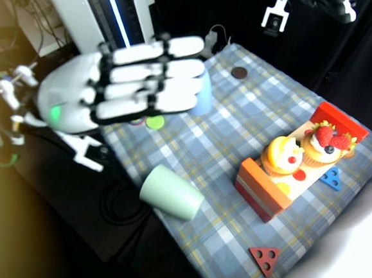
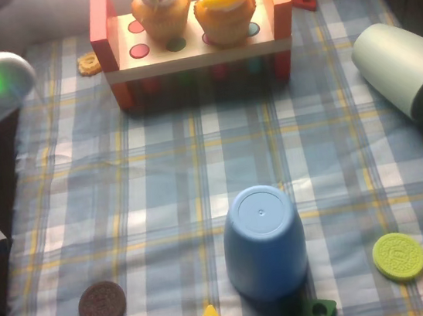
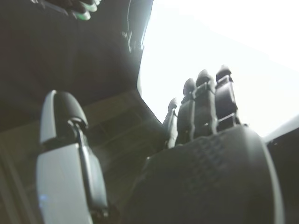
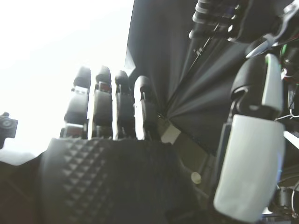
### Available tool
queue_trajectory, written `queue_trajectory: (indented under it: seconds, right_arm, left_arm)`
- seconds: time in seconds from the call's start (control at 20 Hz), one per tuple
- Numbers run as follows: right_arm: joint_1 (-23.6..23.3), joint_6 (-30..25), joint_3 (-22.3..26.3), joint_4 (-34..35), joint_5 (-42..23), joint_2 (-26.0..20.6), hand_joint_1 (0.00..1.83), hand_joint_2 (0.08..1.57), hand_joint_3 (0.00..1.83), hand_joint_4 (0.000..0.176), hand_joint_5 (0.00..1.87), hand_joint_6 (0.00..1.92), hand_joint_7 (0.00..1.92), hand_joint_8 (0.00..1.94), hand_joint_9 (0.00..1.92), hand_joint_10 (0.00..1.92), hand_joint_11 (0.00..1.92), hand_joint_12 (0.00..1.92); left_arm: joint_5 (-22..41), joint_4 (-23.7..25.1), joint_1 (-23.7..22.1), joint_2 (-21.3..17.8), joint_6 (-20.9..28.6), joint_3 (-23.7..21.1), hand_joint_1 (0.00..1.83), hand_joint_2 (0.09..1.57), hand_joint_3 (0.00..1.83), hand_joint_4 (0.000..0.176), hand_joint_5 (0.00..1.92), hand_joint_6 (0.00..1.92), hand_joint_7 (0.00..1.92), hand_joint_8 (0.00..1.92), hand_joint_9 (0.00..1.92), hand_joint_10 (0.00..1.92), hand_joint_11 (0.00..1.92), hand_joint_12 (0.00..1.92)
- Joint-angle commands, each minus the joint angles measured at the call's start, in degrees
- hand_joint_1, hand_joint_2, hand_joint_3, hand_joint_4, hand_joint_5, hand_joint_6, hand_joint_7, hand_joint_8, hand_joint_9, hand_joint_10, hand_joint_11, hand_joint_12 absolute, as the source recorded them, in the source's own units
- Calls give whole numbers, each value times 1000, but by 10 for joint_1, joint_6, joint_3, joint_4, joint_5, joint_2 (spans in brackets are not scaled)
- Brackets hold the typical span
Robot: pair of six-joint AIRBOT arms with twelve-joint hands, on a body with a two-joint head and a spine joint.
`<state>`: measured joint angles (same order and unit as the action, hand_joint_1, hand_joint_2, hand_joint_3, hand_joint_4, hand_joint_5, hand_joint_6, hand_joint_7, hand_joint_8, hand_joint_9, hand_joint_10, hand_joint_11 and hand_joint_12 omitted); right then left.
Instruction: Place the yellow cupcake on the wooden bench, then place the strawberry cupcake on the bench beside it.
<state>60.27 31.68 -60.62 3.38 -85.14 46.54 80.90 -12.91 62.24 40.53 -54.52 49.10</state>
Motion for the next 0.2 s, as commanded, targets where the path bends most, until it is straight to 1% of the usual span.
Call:
queue_trajectory:
  seconds: [0.0,0.05,0.1,0.15]
  right_arm:
    - [20,3,12,29,-117,-8,737,758,1,67,217,0,246,0,244,0,0,504]
    - [55,7,25,51,-148,-13,701,815,0,52,239,0,282,1,279,3,0,622]
    - [92,9,41,79,-159,-20,729,855,2,12,326,7,404,14,368,19,0,809]
    - [100,14,50,83,-159,-21,683,872,2,18,361,6,465,14,416,21,0,889]
  left_arm:
    - [95,-4,2,-3,16,-2,563,840,2,87,0,0,245,5,277,7,0,1042]
    - [103,-3,8,-4,25,-4,521,849,4,75,0,0,253,5,281,6,0,1088]
    - [114,-2,15,-4,35,-5,438,957,20,71,29,4,256,1,283,2,0,905]
    - [122,-2,20,-4,40,-6,360,1047,18,75,35,2,229,0,281,0,0,906]
